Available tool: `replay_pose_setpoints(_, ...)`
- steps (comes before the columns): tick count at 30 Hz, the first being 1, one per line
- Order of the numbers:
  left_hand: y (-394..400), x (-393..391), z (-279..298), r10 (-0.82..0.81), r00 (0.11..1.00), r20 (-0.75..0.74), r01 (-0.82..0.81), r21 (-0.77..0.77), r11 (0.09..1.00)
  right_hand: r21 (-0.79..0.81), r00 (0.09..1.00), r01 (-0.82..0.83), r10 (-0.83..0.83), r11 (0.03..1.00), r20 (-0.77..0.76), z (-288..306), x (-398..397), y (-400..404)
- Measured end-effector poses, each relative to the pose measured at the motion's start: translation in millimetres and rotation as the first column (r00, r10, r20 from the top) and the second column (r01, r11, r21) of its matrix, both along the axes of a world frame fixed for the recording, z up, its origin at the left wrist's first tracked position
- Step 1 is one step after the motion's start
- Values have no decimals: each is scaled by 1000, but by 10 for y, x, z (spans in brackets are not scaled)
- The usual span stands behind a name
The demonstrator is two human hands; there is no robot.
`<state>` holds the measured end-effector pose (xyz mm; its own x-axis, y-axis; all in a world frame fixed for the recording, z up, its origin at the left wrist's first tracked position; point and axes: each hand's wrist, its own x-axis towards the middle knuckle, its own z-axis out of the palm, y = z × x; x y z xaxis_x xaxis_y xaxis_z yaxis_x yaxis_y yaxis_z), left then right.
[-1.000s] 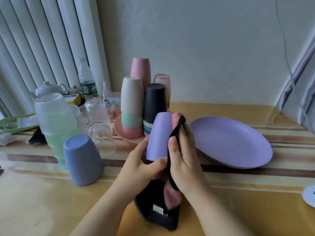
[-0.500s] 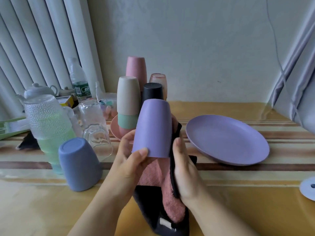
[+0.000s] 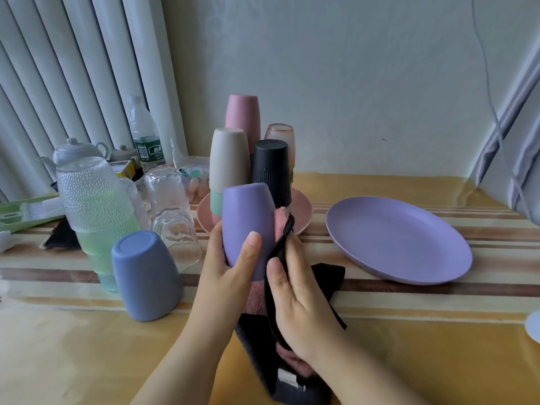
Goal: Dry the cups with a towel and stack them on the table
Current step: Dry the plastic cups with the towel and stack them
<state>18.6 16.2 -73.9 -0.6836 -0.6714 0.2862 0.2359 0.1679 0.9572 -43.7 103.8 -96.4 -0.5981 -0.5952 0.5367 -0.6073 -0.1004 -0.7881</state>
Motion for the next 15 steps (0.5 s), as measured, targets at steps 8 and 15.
replay_pose_setpoints(8,62,19,-23,-310,928,206,311,26,950,-103,991,72,-59,992,122,194,-208,138)
replay_pose_setpoints(15,60,50,19,-440,898,18,415,298,859,-183,881,-49,128,982,455,167,-219,204)
